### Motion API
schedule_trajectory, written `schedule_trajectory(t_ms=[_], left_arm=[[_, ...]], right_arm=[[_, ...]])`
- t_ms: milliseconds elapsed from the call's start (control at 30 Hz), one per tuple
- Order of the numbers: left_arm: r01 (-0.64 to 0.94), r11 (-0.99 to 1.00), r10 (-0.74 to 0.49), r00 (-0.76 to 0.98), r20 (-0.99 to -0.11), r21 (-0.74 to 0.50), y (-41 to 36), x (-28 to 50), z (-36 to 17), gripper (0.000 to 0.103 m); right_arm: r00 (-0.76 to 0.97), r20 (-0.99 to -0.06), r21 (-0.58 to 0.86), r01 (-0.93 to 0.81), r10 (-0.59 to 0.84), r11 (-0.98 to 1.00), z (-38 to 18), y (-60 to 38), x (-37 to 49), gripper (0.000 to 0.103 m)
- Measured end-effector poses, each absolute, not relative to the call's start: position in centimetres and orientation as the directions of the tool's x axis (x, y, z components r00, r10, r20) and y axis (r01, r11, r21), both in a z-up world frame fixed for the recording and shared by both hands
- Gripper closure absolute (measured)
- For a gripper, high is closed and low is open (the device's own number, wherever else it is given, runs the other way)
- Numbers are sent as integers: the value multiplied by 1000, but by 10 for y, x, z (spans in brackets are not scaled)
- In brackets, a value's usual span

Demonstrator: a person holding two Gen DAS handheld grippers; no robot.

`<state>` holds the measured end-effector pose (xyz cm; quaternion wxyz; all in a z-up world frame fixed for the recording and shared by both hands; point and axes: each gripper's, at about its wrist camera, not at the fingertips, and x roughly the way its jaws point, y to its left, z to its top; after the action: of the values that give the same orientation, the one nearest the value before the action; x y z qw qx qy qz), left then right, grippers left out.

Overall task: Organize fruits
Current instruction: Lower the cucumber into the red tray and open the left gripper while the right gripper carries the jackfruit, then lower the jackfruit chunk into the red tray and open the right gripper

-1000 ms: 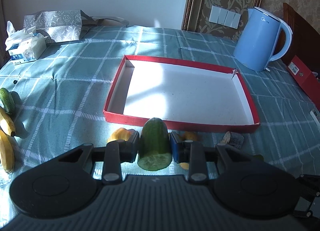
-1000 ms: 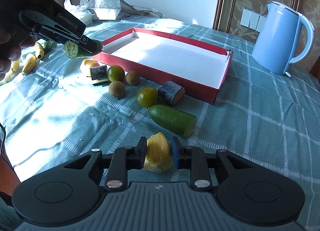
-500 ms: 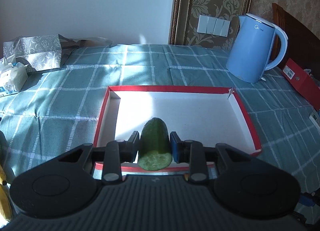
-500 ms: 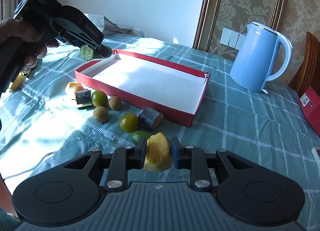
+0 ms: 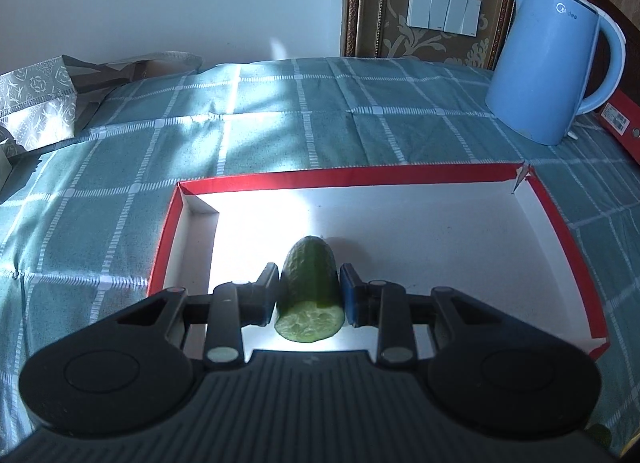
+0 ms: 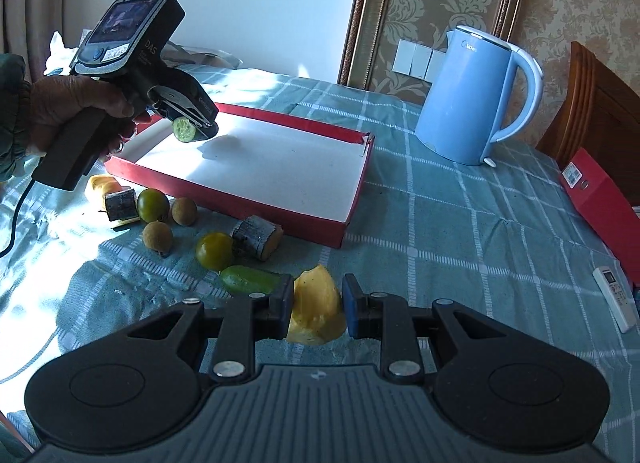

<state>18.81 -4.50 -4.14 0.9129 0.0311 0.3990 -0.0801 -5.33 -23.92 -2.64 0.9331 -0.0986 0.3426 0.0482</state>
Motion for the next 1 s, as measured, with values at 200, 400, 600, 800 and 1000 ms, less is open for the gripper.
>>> schedule_trajectory(t_ms=[200,400,600,800,1000], left_arm=[[175,984,-128,658,-742,-15,-45,197,-53,74],[167,986,-113,657,-746,-2,-42,198,-57,71],[159,987,-87,666,-741,27,-37,191,-50,44],[144,988,-61,674,-736,50,-28,174,-42,26],[110,992,-27,688,-725,67,-12,149,-35,25]], right_arm=[[741,-671,-151,-155,14,976,-32,-238,-48,78],[741,-672,-152,-165,20,974,-32,-236,-42,78],[745,-666,-153,-175,30,973,-32,-235,-37,78],[760,-648,-149,-184,45,972,-28,-236,-33,78],[783,-615,-136,-218,90,967,-17,-232,-18,78]])
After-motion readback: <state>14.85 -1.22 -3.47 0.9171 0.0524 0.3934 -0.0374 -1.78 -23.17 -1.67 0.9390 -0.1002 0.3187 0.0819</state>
